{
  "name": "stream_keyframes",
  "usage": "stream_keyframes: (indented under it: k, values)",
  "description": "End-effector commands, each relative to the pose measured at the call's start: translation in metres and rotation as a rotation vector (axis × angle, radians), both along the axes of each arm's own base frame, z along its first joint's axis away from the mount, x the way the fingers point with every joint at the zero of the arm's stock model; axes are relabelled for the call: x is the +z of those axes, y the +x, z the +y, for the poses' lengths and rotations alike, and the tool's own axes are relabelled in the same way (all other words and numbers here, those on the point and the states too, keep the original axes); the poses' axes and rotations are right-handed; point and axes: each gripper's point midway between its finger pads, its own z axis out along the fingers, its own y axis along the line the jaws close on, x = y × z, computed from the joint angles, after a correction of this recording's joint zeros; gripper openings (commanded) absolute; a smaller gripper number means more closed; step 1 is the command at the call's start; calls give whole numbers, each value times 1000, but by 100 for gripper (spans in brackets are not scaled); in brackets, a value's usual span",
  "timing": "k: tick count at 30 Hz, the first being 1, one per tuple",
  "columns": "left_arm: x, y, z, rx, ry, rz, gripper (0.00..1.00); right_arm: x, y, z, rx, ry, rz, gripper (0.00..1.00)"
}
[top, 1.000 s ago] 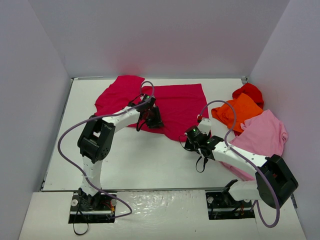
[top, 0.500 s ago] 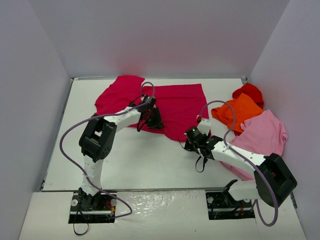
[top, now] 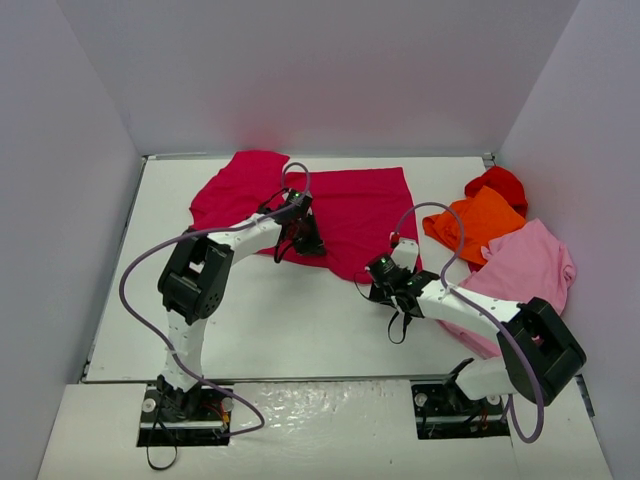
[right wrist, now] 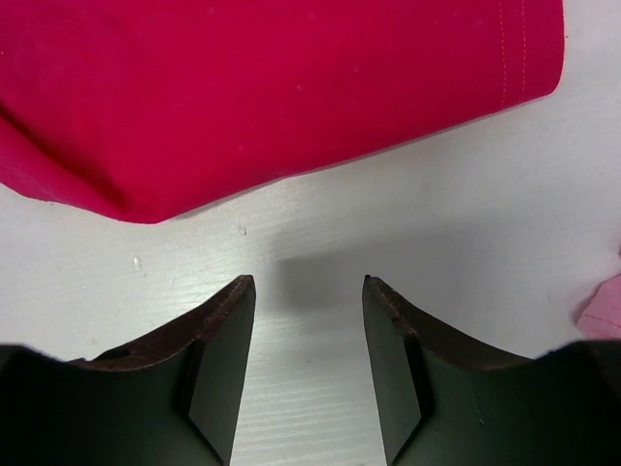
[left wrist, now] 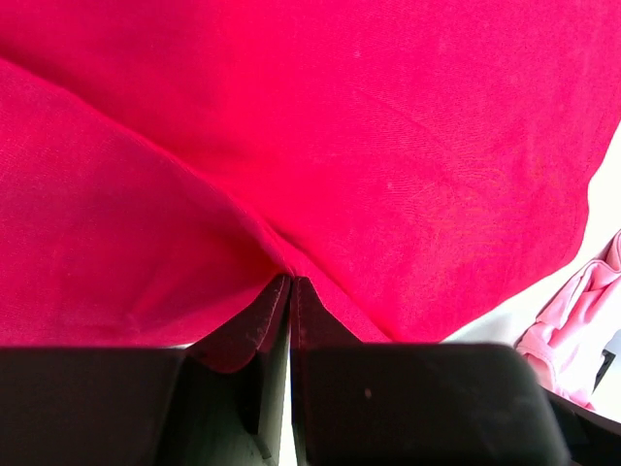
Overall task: Fold and stack the t-shirts
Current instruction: Fold the flattened tshirt in 1/3 of the way
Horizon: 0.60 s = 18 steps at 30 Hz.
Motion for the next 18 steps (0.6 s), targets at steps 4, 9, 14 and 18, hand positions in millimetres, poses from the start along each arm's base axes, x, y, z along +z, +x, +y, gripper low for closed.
stream_keyframes:
  k: [4, 9, 14, 18]
  values:
    - [62, 12, 3, 19, -50, -147, 0, 6, 5, -1, -8, 15, -44, 37]
    - [86, 20, 9, 40, -42, -213, 0, 1, 0, 8, 15, 65, -33, 4]
    - [112, 30, 8, 44, -44, -277, 0, -19, -21, 35, 72, 207, 1, 0]
    - [123, 31, 8, 30, -46, -294, 0, -32, -29, 39, 55, 223, -2, 0]
